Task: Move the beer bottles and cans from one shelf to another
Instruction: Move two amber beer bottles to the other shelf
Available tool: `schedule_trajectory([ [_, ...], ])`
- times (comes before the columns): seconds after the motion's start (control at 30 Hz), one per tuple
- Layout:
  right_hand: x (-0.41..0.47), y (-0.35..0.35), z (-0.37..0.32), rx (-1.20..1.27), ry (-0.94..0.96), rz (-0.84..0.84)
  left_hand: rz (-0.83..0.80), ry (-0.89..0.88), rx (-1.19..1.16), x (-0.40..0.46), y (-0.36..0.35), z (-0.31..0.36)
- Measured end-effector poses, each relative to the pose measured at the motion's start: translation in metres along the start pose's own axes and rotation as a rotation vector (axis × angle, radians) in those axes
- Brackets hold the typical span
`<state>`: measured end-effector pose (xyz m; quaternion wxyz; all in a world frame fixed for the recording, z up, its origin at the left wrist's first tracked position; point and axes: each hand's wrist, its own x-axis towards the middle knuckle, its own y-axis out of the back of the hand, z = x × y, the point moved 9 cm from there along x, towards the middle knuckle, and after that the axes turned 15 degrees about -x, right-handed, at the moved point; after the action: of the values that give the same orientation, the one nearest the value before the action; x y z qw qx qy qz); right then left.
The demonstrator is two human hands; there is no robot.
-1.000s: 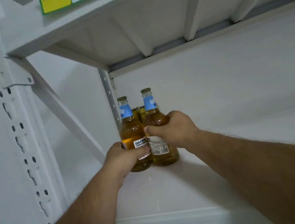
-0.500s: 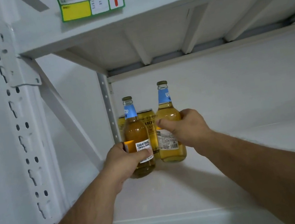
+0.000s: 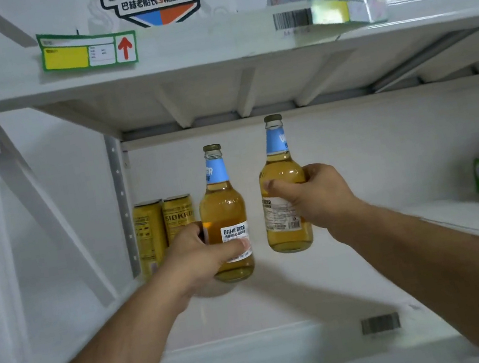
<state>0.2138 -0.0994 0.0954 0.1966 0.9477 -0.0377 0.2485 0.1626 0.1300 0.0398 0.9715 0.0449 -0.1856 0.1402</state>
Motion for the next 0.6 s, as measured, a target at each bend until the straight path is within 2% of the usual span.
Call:
schedule_trajectory([
  [0.6,-0.106,0.315,0.059,-0.149,-0.033,0.174,-0.306,-0.022,-0.120,-0.112,-0.305,0.065],
])
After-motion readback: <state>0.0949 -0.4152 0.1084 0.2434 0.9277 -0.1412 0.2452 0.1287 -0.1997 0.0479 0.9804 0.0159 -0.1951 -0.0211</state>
